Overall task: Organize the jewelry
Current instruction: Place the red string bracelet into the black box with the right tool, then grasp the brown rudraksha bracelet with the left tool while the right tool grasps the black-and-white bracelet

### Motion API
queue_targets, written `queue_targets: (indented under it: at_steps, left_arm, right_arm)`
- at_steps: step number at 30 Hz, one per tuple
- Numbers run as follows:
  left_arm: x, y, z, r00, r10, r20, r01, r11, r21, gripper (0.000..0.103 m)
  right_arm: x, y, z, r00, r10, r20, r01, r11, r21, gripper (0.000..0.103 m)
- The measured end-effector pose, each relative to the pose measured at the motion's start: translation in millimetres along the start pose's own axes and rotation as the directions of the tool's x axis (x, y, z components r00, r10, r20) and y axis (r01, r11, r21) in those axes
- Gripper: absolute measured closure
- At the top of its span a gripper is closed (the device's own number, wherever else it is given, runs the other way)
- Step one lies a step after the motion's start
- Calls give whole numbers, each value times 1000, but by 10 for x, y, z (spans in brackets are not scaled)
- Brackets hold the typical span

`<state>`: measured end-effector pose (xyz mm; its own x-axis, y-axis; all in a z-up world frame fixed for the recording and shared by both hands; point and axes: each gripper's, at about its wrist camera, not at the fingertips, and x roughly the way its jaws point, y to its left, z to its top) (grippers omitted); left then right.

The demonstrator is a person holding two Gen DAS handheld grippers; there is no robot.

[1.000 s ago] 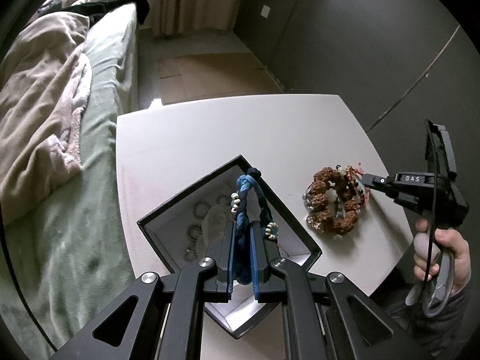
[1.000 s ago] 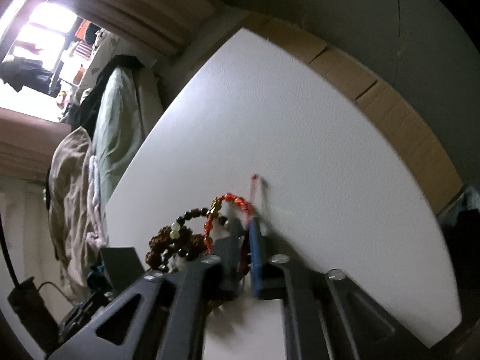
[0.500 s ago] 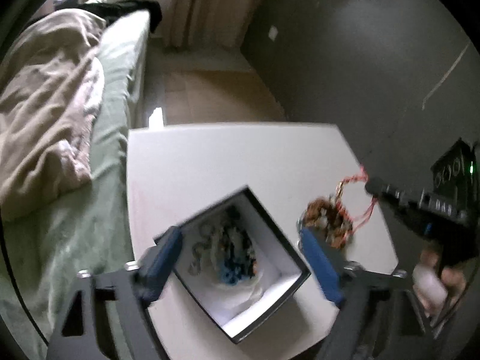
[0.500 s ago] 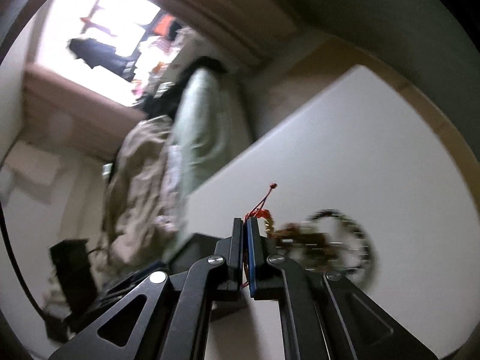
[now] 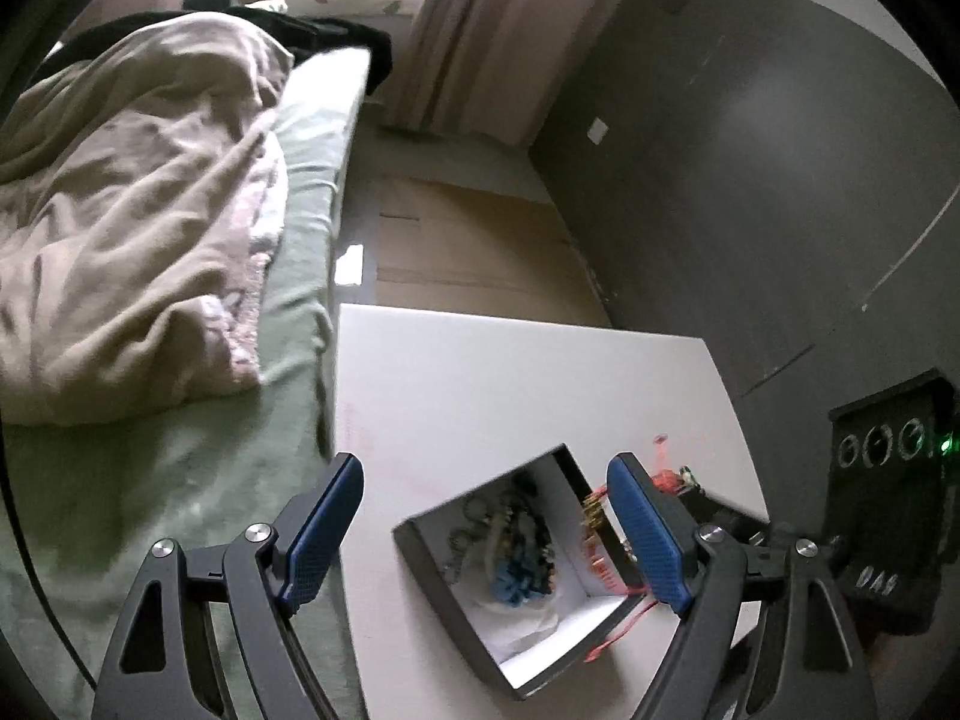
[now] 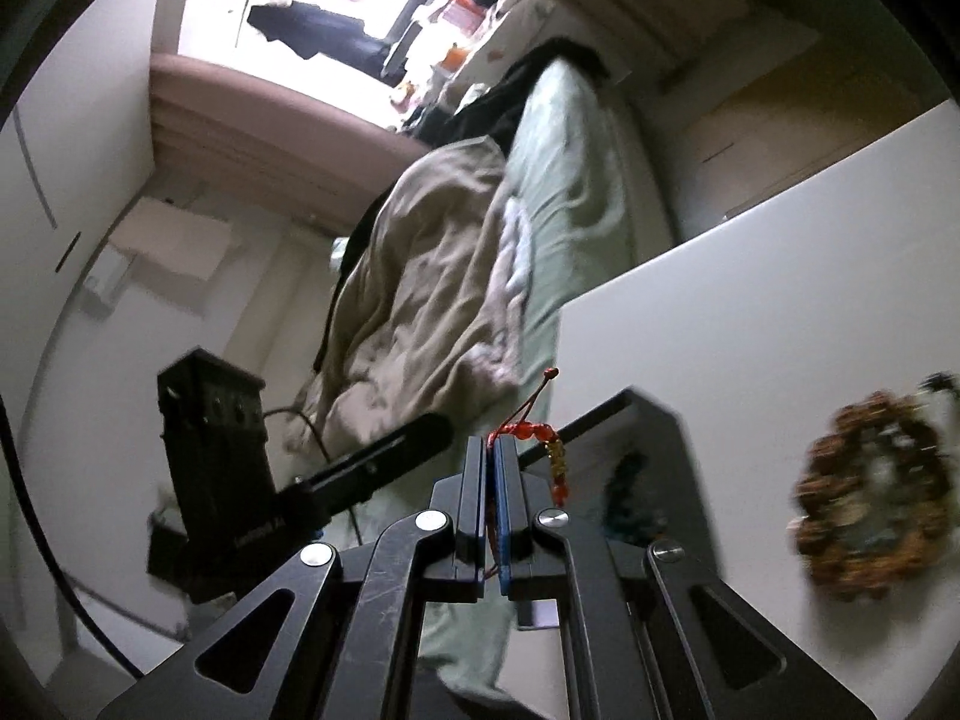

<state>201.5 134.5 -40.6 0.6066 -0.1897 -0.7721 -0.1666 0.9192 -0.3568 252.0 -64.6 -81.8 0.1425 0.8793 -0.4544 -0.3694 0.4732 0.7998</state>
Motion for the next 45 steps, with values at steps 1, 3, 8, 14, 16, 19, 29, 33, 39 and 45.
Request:
queue_targets:
  at_steps: [1, 3, 8, 14, 16, 19, 29, 33, 39, 45]
  left_arm:
    - [-8, 25, 5, 1000, 3, 3, -3, 1000, -7, 19]
    - [-32, 79, 13, 1000, 11, 11, -11, 1000, -19, 19]
    - [-14, 148, 5, 1000, 18, 5, -18, 999, -34, 19]
    - [18, -9, -43, 1000, 14, 2, -14, 1000, 14, 19]
    - [42, -82, -65, 1000, 12, -4, -12, 999, 37, 19]
    - [77, -203, -99, 1000, 4, -14, -3, 998, 64, 19]
    - [221, -681, -224, 999, -17, -40, 24, 985, 169, 21]
    - [325, -859, -255, 996, -39, -79, 53, 980, 193, 30]
    - [576, -1197, -228, 990, -22, -141, 58, 963, 263, 39]
    - [891, -1536, -292, 975, 12, -223, 67, 937, 343, 46]
  right_arm:
    - [65, 3, -8, 1000, -2, -10, 2, 1000, 1, 99]
    - [236, -29, -27, 998, -34, -52, 35, 999, 10, 95]
    - [255, -210, -46, 987, -148, -62, 152, 986, 62, 30]
    - [-212, -282, -6, 973, -229, 15, 228, 972, 50, 29]
    - [-365, -287, 3, 963, -266, 40, 265, 963, 41, 29]
    - [-600, -326, 10, 944, -323, 73, 322, 946, 25, 29]
    - [-1083, -529, -41, 867, -489, 94, 491, 871, 9, 29]
    - [-1241, -658, -37, 870, -485, 91, 483, 875, 39, 29]
    - [-1419, -913, -14, 854, -516, 69, 504, 852, 140, 29]
    - [-1471, -1037, 13, 864, -502, 30, 490, 854, 172, 29]
